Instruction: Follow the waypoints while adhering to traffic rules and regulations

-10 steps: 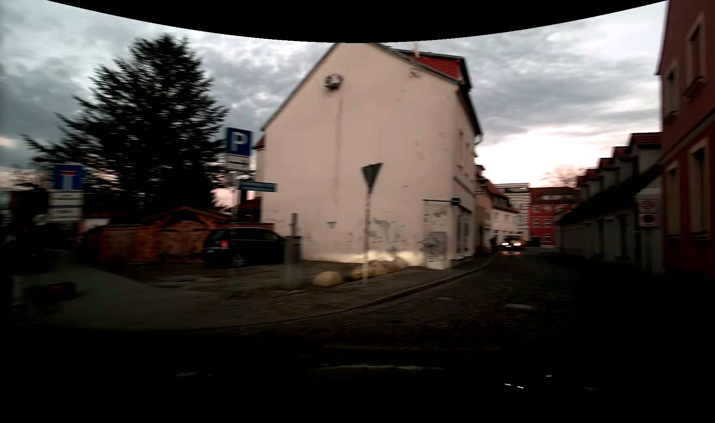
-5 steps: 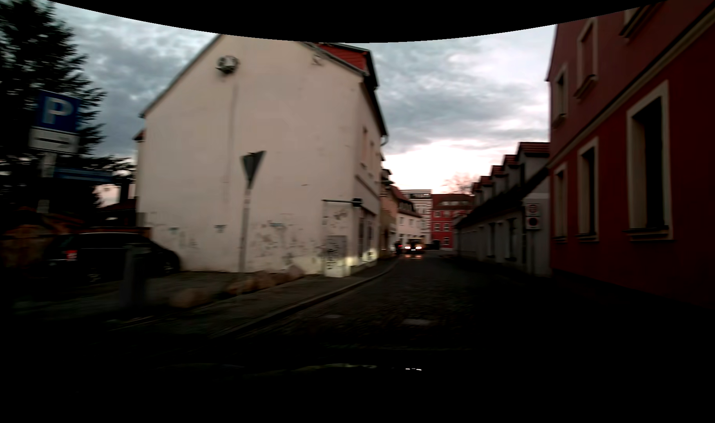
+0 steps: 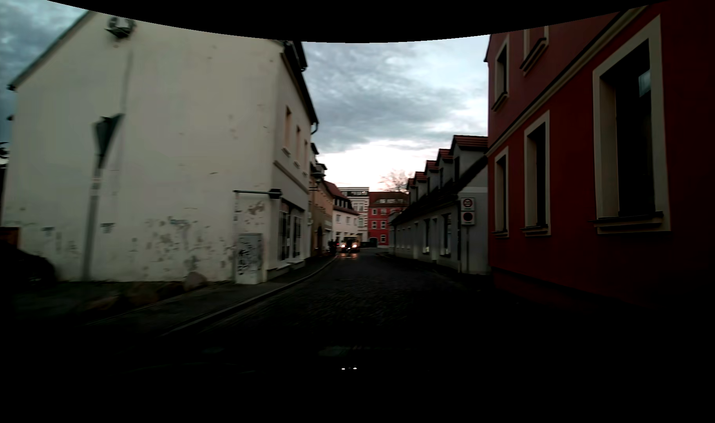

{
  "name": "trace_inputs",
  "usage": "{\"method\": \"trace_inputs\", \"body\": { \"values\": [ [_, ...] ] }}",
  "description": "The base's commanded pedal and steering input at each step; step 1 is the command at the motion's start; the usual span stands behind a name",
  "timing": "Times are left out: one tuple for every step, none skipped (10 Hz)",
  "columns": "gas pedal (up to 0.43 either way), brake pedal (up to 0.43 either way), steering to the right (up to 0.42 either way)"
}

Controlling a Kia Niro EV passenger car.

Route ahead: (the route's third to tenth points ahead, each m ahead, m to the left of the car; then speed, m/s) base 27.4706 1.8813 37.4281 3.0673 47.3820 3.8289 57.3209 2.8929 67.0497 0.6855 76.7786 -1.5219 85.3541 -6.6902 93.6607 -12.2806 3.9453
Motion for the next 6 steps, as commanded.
{"method": "trace_inputs", "body": {
  "values": [
    [0.138,0.0,0.167],
    [0.02,0.0,0.126],
    [0.0,0.0,0.113],
    [0.0,0.0,0.105],
    [0.0,0.0,0.091],
    [0.0,0.0,0.07]
  ]
}}
